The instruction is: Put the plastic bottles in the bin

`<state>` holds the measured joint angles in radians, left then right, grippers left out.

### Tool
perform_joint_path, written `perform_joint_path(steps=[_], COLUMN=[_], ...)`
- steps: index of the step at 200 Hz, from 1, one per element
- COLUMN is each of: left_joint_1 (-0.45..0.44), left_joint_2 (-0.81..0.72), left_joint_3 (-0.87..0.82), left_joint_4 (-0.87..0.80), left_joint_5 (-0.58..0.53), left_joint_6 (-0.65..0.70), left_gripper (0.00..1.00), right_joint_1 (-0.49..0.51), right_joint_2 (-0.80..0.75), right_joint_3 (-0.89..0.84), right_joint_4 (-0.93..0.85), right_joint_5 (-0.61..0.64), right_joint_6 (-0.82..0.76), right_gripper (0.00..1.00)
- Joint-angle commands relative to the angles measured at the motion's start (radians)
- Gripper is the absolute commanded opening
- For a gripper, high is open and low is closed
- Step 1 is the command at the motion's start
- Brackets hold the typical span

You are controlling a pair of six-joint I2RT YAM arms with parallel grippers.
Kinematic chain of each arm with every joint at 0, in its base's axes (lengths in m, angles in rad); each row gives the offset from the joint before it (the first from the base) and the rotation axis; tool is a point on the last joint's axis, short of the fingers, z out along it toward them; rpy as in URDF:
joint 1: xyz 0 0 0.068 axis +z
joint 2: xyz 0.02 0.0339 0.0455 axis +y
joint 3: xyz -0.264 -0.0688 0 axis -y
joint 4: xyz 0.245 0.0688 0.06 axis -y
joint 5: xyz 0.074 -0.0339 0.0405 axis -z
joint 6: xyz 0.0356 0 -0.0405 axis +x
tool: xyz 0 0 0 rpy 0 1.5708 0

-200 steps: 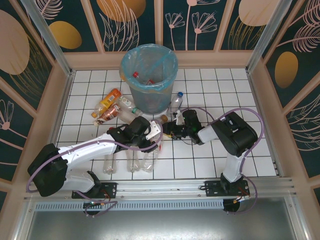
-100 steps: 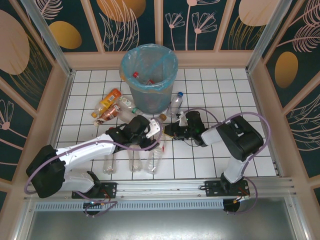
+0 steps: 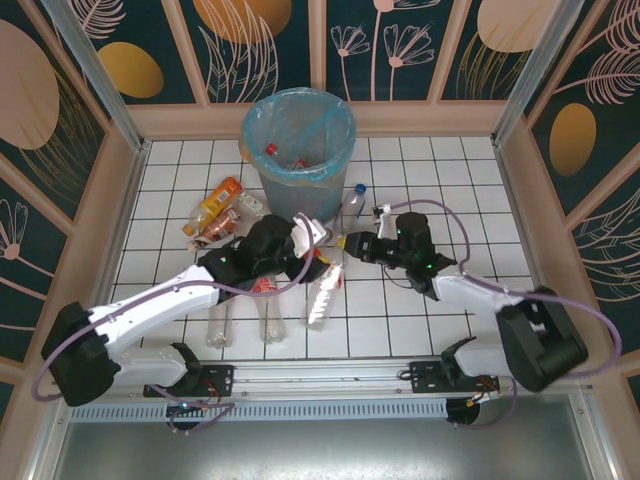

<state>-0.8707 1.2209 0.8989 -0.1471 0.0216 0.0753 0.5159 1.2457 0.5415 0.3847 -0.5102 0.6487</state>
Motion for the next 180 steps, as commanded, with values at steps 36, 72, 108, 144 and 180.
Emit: perform_joint_path(steps=[36, 72, 108, 144, 180], left_joint_1=[-0.005, -0.005, 0.000, 0.014, 0.051], left_joint_2=[-0.069, -0.057, -0.033, 0.045, 0.074], left_joint_3=[0.205, 0.365, 0.476, 0.600, 0.657], left_joint_4=[0.034, -0.029, 0.011, -0.005, 0.004], left_joint_5=[-0.161, -0.350, -0.561, -0.579, -0.567], left_joint_6=[-0.137, -0.196, -0.185, -0.179, -0.175], left_gripper=[0.74, 0.75, 0.80, 0.80, 0.80], right_joint_1=[0.001, 0.006, 0.006, 0.006, 0.006], right_joint_2=[-0.268, -0.293, -0.230, -0.183, -0.095], right_joint_3=[0.223, 0.418, 0.620, 0.745, 0.895], right_joint_4=[-0.347, -0.461, -0.504, -0.450, -0.431], right_joint_5=[0.185, 0.242, 0.329, 0.329, 0.355], right_joint_6=[-0.231, -0.315, -0.379, -0.368, -0.389], right_gripper=[0.21, 0.20, 0.20, 0.19, 0.19])
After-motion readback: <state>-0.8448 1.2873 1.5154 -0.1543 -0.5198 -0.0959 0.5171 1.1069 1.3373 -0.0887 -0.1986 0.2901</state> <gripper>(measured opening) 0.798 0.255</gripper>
